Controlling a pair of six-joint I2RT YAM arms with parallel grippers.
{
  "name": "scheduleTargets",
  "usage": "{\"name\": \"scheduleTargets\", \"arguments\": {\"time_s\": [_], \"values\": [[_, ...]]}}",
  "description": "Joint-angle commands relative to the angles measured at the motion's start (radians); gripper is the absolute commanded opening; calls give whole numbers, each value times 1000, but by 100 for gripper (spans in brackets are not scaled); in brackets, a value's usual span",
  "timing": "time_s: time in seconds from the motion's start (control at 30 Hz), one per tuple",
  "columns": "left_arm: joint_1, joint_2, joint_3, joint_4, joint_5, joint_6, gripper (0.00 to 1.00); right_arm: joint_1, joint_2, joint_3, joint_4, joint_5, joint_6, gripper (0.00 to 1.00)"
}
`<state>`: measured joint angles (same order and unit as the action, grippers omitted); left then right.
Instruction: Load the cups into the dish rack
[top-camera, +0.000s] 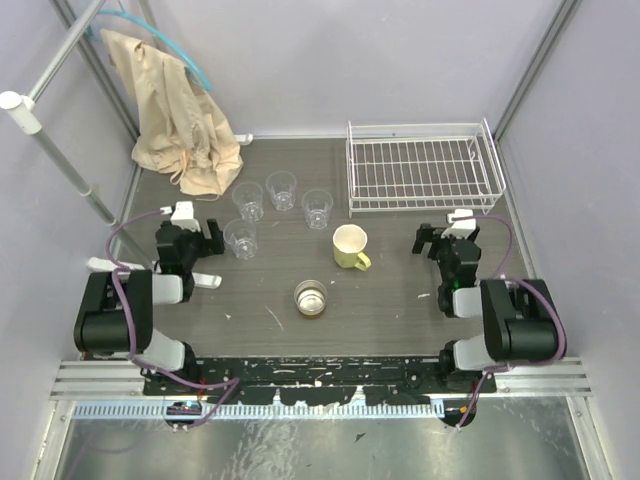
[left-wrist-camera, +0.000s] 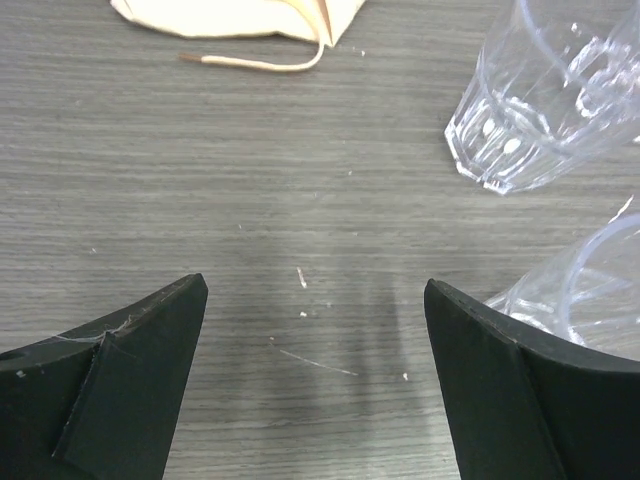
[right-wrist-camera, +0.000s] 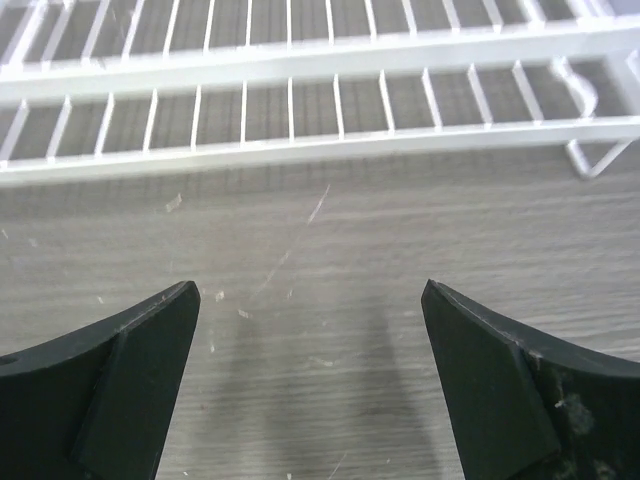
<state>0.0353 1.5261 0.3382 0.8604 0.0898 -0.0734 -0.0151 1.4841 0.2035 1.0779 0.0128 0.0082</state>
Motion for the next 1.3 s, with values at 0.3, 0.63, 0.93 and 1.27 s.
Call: {"name": "scheduleTargets", "arguments": {"time_s": [0.3,0.63,0.93,1.27], "values": [[-35,-536,192,-757,-40,-197,98,37,-566,184,-649,72,73,97],[-224,-382,535,-1055,133,-354,98,40,-357,707,-1168,67,171,99],[-441,-187,973,-1349,78,-354,98,41,-39,1232,-1549,-169,185,97],[-454,47,1192,-1627,-59,-511,99,59,13,1402,-1673,-223,282,81]]}}
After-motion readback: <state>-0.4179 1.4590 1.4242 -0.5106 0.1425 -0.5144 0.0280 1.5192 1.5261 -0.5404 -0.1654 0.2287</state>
